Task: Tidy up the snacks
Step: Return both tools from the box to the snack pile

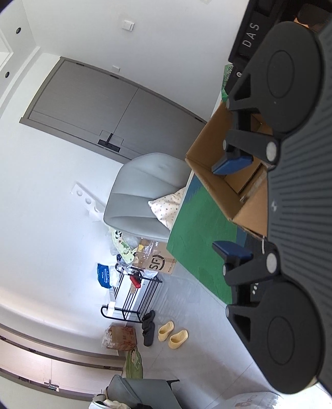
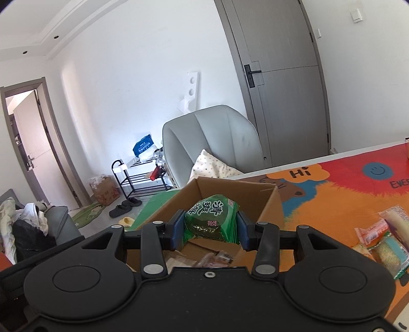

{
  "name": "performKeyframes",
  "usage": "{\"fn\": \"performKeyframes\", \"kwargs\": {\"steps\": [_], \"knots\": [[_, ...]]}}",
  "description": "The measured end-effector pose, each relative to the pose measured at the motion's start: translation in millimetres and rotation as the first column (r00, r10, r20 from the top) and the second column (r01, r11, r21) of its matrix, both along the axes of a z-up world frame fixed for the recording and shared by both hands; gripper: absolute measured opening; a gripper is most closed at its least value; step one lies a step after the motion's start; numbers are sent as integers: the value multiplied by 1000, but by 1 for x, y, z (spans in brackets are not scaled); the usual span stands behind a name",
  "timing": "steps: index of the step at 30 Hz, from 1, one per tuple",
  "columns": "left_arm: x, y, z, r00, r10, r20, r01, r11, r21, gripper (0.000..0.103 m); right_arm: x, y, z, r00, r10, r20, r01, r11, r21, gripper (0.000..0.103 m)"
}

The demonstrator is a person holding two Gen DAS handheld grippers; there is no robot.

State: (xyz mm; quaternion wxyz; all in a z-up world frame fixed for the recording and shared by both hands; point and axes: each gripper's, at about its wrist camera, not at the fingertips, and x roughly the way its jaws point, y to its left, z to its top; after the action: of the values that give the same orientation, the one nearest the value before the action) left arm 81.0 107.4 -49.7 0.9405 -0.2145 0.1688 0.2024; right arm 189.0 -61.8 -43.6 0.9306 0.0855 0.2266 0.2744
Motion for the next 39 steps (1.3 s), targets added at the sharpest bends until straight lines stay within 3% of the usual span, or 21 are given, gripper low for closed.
{"fn": "performKeyframes", "kwargs": {"steps": [4, 7, 16, 28, 33, 39], "knots": [[-4, 7, 2, 1000, 23, 7, -23, 1000, 3, 76, 2, 7, 2, 1000, 24, -10, -24, 1000, 2, 46], [-5, 9, 4, 999, 43, 6, -43, 999, 15, 82, 3, 6, 2, 999, 41, -31, -41, 999, 21, 58], [2, 0, 3, 998, 66, -15, -66, 997, 37, 93, 1, -30, -3, 996, -83, -38, 83, 997, 2, 69], [13, -53, 5, 999, -18, -32, 21, 994, 103, 98, -2, -96, -14, 982, -180, -60, 180, 984, -5, 79], [17, -74, 5, 997, -57, -43, 62, 992, 110, 98, -5, -121, -14, 978, -197, -68, 198, 980, 4, 95], [19, -101, 7, 992, -112, -54, 118, 984, 136, 98, -9, -151, -14, 971, -230, -70, 233, 972, 27, 103]]}}
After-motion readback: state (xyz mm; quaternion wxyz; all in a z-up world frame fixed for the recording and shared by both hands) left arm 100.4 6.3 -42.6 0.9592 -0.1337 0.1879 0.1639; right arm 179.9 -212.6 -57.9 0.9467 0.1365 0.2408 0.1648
